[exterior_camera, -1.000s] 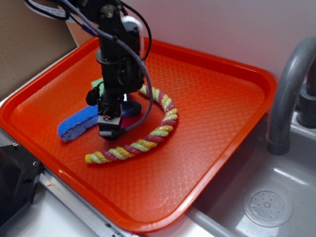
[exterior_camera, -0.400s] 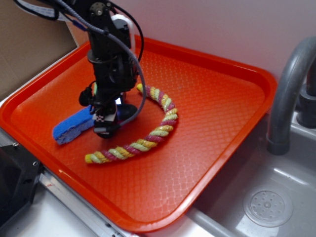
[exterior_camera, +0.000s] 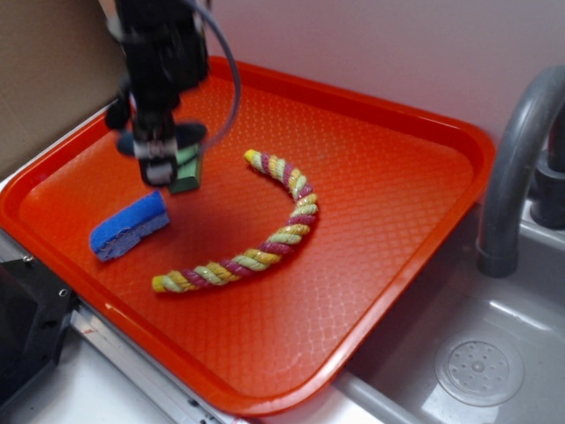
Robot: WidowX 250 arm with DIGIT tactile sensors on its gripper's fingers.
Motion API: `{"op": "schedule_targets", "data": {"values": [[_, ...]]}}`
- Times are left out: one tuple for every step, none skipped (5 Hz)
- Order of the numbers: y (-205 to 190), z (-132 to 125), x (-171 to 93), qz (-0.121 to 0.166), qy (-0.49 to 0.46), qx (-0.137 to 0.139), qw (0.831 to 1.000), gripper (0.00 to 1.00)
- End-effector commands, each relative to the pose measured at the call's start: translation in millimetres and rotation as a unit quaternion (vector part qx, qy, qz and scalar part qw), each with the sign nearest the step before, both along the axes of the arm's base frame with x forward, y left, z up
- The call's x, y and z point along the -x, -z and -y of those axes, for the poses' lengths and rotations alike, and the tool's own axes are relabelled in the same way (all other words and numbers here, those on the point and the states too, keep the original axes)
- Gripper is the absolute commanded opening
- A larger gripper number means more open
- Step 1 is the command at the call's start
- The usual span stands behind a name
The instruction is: Grab the plastic pickle.
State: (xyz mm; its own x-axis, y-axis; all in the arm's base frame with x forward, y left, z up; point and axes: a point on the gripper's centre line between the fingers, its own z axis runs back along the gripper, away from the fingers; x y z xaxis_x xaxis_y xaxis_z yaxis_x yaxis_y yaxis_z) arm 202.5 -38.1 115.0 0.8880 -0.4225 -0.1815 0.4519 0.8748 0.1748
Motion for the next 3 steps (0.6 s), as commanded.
{"op": "schedule_targets", "data": {"values": [[-98, 19, 23, 0.038, -0.226, 0.002, 0.973, 0.0], [-108, 20, 26, 0.052, -0.346, 0.016, 0.937, 0.0], [-103, 16, 25, 0.04, -0.337, 0.051, 0.939, 0.0]]}}
